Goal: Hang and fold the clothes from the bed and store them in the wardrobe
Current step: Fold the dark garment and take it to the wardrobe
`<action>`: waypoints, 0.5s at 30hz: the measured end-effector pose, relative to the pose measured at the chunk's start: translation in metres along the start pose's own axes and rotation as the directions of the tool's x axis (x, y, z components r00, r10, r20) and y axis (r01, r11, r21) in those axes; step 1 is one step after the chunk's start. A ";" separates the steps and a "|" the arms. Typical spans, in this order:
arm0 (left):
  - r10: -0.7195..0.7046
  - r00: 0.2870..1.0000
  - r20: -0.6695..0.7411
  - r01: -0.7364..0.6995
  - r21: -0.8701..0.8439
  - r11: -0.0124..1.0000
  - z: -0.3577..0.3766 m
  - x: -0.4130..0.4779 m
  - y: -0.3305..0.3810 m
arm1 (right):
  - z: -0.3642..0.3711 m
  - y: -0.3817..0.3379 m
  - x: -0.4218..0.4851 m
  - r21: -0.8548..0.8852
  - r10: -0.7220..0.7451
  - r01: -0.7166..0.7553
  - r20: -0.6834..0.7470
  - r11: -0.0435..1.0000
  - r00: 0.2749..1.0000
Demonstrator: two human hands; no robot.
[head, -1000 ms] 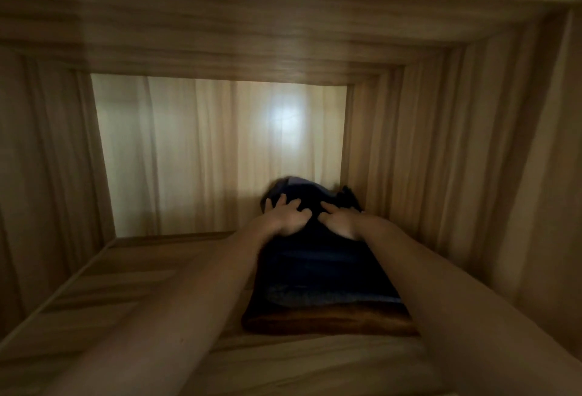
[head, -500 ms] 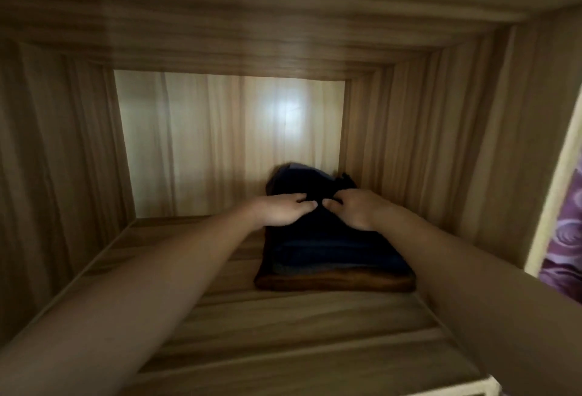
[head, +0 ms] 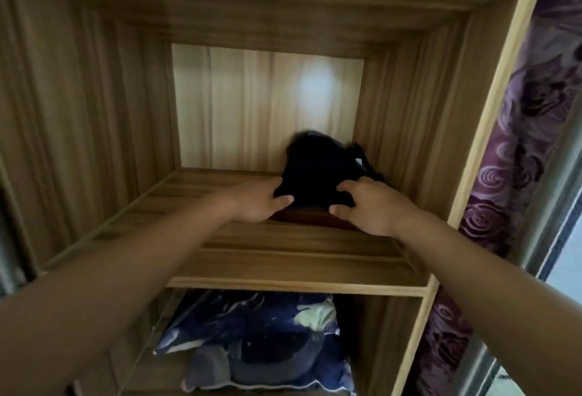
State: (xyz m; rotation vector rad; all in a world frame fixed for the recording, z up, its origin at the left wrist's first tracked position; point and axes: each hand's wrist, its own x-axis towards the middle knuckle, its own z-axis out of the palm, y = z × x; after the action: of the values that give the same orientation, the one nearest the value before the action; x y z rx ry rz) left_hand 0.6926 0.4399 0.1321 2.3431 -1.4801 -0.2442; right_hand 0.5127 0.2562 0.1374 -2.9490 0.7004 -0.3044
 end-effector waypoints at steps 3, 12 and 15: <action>-0.006 1.000 0.025 0.006 0.013 1.000 0.006 -0.051 0.005 | -0.001 0.001 -0.027 -0.041 -0.040 0.042 0.066 0.998 0.997; -0.126 0.991 0.035 0.121 0.135 0.983 0.022 -0.093 0.000 | 0.016 0.003 -0.091 0.033 -0.003 -0.001 0.142 0.999 0.990; -0.087 0.996 0.027 0.083 0.116 0.990 0.027 -0.089 0.001 | 0.022 -0.004 -0.111 0.055 0.031 -0.037 0.108 0.998 0.994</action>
State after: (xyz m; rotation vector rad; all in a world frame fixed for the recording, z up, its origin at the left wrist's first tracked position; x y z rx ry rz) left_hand 0.6439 0.5143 0.1034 2.5083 -1.4459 -0.2245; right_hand 0.4220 0.3108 0.0972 -2.8710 0.7143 -0.1589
